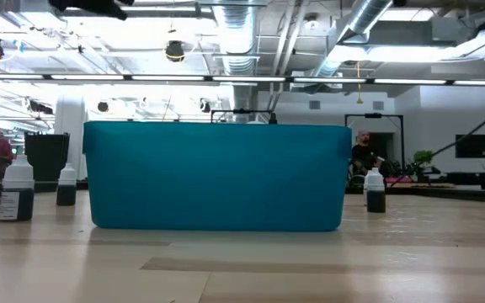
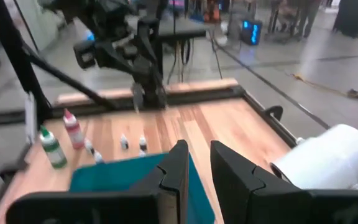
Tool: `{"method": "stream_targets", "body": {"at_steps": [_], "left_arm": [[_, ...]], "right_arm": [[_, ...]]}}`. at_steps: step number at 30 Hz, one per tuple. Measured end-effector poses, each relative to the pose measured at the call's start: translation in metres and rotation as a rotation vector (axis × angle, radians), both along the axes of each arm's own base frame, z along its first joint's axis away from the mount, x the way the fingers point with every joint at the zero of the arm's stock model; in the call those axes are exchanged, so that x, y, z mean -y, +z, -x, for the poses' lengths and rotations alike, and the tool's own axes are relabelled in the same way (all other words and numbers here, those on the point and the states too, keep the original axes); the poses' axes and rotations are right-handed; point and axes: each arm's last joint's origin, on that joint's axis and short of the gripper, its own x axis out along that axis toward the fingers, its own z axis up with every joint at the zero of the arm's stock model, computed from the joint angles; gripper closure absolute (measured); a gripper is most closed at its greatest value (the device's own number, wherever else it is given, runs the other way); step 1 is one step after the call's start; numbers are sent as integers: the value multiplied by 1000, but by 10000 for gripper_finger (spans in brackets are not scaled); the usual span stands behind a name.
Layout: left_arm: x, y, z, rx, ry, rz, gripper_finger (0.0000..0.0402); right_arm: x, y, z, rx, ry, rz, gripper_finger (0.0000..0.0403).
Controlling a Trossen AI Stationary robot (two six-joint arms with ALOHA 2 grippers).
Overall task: Pick & Place food coloring
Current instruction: Put the top small purple food coloring bottle into the blue bin
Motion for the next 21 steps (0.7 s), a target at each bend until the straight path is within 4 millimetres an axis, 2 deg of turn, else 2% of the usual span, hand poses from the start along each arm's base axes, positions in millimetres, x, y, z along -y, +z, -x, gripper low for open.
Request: {"method": "stream_targets", "body": {"at_steps": [8,16,21], "left_arm": [[-6,-29,14,3,-34,73,149],[-18,-55,32,39,-69,136,149],[-28,-70,45,81,-92,192,149]], "right_arm": [[2,17,-45,-142,-72,-32,344],[15,14,-84,-306,-84,-89,344],[26,9,-100,-345,-82,-120,344]]}}
